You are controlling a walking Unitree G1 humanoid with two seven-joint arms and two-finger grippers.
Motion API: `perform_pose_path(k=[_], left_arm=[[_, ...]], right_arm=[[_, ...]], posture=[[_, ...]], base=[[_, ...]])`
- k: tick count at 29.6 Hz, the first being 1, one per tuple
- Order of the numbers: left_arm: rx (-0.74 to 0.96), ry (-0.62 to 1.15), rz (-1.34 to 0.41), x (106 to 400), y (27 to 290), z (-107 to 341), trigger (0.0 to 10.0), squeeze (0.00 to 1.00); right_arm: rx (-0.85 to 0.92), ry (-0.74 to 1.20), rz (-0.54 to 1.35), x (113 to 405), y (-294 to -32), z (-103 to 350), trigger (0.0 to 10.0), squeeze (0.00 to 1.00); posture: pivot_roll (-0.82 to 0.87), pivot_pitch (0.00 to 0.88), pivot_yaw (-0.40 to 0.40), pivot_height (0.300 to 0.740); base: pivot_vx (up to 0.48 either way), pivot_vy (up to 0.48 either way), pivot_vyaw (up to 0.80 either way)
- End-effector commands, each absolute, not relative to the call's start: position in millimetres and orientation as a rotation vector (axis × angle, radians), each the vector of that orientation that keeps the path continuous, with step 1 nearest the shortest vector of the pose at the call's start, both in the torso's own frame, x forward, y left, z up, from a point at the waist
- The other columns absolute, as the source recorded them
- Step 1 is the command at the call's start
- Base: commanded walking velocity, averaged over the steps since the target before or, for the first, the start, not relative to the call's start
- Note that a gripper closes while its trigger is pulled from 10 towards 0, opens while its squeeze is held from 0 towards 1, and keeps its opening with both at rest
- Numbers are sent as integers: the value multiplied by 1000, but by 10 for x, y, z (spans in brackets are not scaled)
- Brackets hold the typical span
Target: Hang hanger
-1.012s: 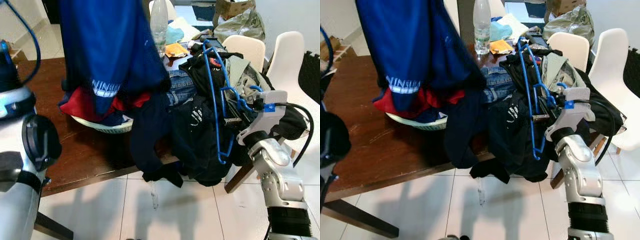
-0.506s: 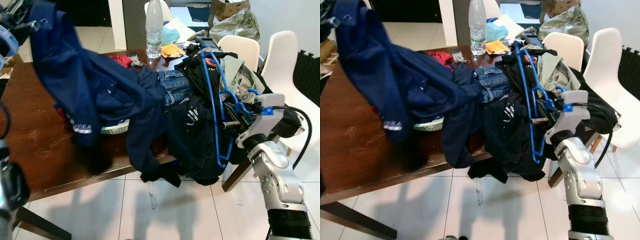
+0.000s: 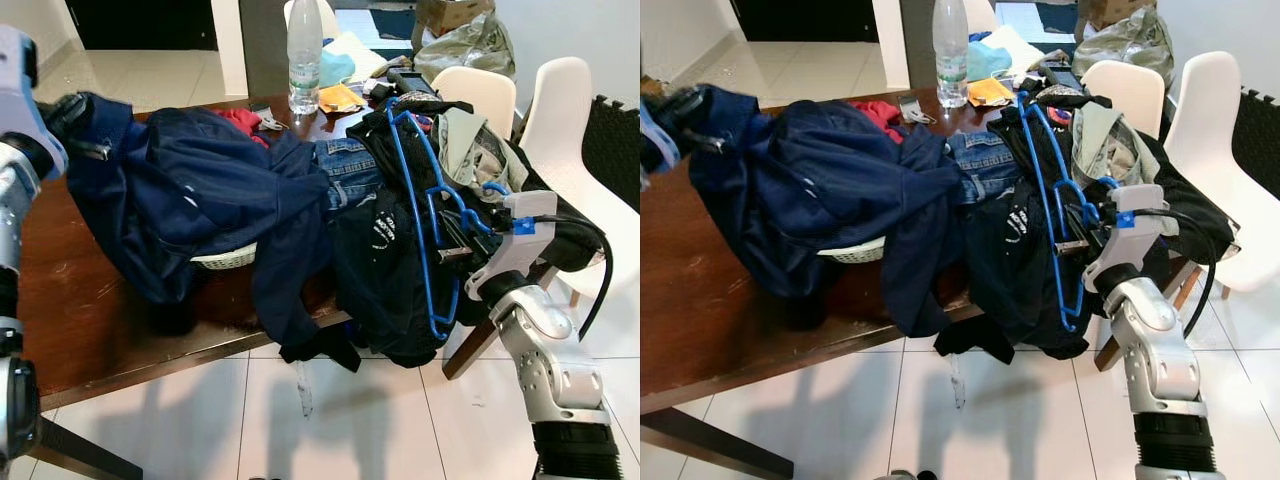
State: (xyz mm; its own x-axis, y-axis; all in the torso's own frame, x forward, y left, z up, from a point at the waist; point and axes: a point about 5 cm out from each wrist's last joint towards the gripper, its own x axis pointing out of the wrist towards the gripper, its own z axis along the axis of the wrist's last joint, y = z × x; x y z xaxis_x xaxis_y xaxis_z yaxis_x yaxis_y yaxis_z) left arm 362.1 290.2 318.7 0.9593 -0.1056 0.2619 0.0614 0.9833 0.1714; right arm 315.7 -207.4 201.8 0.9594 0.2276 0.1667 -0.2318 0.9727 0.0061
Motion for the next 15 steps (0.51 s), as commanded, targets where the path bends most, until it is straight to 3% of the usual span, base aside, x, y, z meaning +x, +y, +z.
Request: perform_pose_path(k=[1,9,15], left_arm=[[173,-285,-119,3636,2830,3184,10000,1000],[218,-347,-176,3585,2768,3358,10000,1000],[235,-438,-405,3322,2577,3757,10000,1000]], right_arm=[[14,-157,229,3125,-2095,2012,10000,0],[10,-156,220,3112,-2139,2020,10000,0],[15,-155,225,3117,-2114,2012,10000,0]], posture=[[94,151,15,740],[96,154,15,740],[105,155,13,740]], base=[[0,0,0],[0,0,0],[0,0,0]])
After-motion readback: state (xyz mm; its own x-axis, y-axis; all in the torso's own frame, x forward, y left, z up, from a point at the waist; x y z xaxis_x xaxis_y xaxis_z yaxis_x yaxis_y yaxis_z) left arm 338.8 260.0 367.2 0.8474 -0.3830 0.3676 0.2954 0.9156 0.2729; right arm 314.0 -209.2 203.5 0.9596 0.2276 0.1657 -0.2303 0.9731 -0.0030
